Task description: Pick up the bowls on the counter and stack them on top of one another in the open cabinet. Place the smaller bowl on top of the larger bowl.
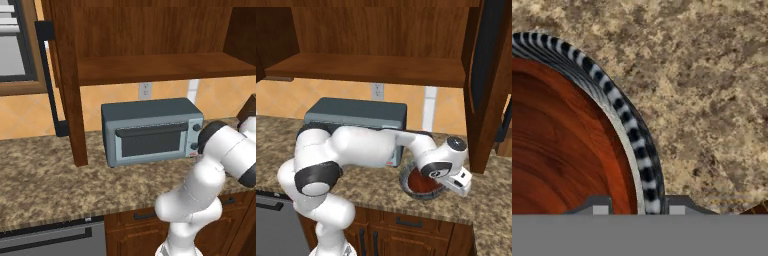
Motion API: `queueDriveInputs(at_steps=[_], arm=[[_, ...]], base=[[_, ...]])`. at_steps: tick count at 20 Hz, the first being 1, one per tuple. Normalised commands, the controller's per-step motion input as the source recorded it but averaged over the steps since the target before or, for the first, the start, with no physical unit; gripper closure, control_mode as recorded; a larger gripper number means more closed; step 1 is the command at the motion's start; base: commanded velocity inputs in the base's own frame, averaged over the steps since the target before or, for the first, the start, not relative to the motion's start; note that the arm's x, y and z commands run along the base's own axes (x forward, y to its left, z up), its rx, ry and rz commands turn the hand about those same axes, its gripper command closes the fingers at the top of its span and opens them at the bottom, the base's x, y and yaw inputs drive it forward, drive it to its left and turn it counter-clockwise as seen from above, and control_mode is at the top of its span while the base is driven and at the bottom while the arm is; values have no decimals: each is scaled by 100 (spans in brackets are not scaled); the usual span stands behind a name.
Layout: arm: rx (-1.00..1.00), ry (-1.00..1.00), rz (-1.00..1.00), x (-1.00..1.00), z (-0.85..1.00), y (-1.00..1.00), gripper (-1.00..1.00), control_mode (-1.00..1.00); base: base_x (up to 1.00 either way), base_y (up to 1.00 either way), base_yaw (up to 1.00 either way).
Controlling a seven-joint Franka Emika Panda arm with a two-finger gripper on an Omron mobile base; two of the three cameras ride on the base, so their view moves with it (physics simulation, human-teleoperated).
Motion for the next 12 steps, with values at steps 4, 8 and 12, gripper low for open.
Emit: queueDriveInputs(at_steps=[4,8,12], arm=[[1,-15,-4,-81,99,-3,100,-100],[0,-21,0,-71,100,17,100,-100],[1,-30,0,-41,81,87,100,-100]], base=[[0,0,0],[0,0,0],[0,0,0]])
